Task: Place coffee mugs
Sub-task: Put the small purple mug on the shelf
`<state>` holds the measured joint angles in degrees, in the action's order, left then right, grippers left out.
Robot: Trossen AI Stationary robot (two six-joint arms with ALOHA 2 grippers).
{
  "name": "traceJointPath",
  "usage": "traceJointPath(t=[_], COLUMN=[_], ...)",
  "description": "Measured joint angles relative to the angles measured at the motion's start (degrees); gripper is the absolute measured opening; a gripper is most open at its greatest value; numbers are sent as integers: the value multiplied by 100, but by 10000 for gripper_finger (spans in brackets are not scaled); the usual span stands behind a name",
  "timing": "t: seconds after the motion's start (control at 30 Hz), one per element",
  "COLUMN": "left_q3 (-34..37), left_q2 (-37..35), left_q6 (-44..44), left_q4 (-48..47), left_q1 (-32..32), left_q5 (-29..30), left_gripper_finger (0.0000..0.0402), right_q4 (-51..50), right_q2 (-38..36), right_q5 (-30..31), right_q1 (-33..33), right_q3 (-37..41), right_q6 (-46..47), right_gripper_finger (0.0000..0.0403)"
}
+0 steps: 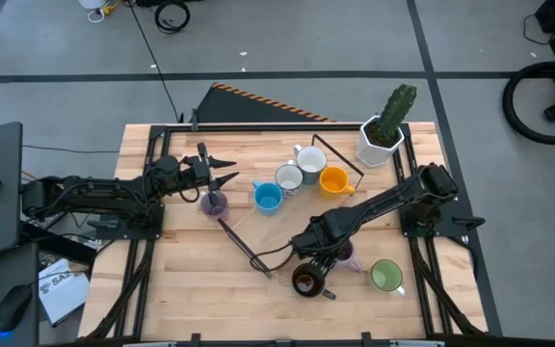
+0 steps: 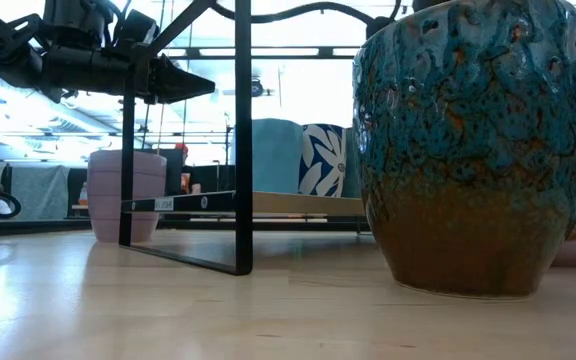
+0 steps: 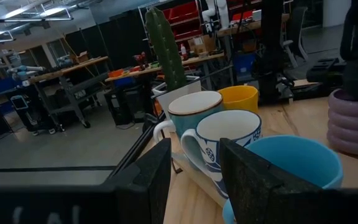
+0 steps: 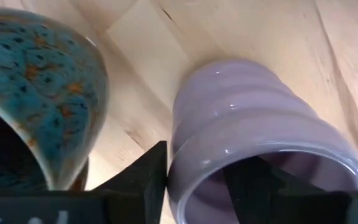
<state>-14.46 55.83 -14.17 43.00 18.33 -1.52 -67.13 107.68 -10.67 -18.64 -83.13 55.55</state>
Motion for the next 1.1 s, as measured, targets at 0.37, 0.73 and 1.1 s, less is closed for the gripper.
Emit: traceJointPath(t=[0.37, 0.73, 1.1], left_q3=[0, 0, 0], left_q2=[0, 0, 0], left_q6=[-2, -13, -13], left_q4=[-2, -2, 2], left_q1=[-2, -2, -2], left_q5=[-2, 1, 2], left_gripper_finger=[141, 141, 141], right_q4=[-482, -1675, -1138], right_q2=[2, -14, 127], right_q5=[-141, 343, 810], right_q1=[280, 678, 1245], right_q3=[-132, -1761, -1971], right_q6=[-308, -136, -73], right_gripper_finger=[38, 39, 43])
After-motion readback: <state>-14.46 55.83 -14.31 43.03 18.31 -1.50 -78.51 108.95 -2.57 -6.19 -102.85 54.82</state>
